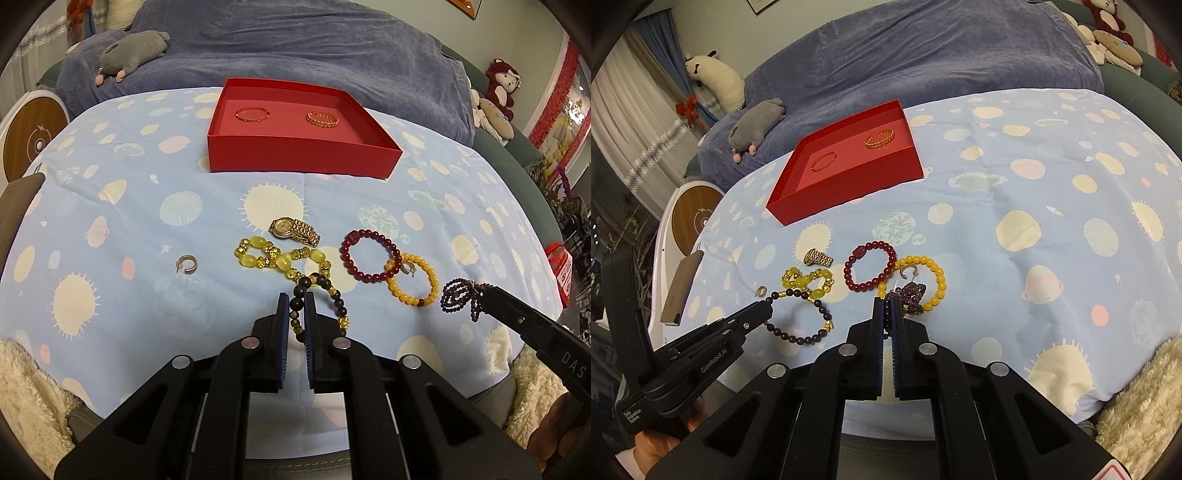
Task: Organize jewelry
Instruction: 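Carry both bead bracelets into the red box and open both grippers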
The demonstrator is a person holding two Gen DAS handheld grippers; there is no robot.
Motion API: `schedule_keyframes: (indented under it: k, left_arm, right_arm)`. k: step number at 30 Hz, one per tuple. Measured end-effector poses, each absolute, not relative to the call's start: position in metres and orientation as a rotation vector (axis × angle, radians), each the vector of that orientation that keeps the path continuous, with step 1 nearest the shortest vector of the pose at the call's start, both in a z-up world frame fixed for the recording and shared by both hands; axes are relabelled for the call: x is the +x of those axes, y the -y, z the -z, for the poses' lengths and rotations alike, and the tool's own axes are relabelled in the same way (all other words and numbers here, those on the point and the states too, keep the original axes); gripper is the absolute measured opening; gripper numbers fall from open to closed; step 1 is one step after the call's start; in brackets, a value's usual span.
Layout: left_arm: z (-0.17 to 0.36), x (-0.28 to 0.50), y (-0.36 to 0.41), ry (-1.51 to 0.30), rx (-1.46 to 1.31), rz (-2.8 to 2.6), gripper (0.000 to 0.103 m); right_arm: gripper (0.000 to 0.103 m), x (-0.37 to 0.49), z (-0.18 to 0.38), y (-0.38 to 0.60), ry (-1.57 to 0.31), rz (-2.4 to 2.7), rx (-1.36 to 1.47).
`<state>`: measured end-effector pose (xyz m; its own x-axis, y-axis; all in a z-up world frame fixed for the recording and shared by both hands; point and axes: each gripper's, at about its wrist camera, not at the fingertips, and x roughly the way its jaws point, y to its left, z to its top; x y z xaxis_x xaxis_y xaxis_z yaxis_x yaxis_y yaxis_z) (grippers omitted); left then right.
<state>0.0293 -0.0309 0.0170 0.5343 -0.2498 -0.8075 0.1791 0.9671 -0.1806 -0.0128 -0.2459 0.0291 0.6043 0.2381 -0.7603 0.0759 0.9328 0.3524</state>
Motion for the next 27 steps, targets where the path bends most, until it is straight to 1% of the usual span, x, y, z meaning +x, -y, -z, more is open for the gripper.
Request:
schedule_keyframes:
  k: [15, 22, 27]
  left_arm:
    - [-0.052, 0.053, 0.02, -0.926, -0.128, 0.26, 0.008]
    - [-0.068, 0.088, 0.019, -0.893, -0.138, 0.256, 0.008]
    - [-0.08, 0.128, 0.02, -0.864, -0.147, 0.255, 0.008]
  right_arm:
    - [0.004, 0.016, -0.057, 0.243, -0.879, -0.131, 0.393]
    - [0.004, 0.057, -0.074, 0.242, -0.852, -0.155, 0.39]
    - [0.004, 0.103, -0.085, 0.242, -0.833, -0.17, 0.392]
